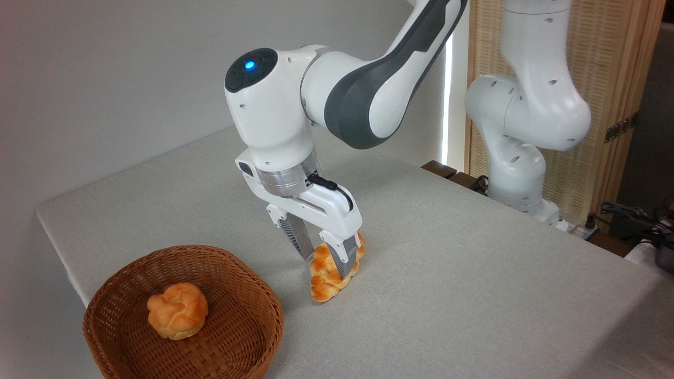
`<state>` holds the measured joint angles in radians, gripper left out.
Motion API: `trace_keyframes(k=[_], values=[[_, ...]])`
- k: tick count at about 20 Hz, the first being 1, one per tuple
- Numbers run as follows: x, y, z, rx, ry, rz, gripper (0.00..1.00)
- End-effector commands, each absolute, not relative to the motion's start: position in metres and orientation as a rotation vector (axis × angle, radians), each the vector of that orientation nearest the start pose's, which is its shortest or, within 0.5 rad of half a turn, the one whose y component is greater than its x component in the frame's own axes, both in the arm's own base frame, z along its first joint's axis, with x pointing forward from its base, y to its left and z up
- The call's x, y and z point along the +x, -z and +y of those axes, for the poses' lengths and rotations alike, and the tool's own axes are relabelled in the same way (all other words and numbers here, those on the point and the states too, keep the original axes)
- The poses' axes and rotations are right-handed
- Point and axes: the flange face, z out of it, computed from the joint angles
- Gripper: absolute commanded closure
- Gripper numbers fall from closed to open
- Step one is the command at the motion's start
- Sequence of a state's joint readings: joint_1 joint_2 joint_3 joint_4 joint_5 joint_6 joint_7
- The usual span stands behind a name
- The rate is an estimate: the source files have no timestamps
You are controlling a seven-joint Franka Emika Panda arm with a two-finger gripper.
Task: Put bread into the basket
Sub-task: 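Lift the braided roll and carry it over the wicker basket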
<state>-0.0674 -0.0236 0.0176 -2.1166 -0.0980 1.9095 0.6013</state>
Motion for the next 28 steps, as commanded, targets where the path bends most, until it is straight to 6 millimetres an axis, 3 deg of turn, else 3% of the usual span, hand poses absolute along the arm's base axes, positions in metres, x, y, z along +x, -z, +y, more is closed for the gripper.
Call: trace_keyframes(k=[1, 6, 10, 16, 19, 26, 28], values=[[0.515, -0.411, -0.035, -3.111, -0.231, 0.978, 0.49], [0.515, -0.412, -0.034, -3.110, -0.234, 0.979, 0.48], [0.517, -0.429, -0.034, -3.101, -0.196, 1.001, 0.47], [0.525, -0.478, -0.039, -3.094, -0.045, 1.007, 0.44], [0.536, -0.496, -0.041, -3.104, 0.089, 0.989, 0.44], [0.569, -0.534, -0.042, -3.120, 0.622, 0.824, 0.43], [0.577, -0.545, -0.039, -3.134, 0.769, 0.666, 0.40]])
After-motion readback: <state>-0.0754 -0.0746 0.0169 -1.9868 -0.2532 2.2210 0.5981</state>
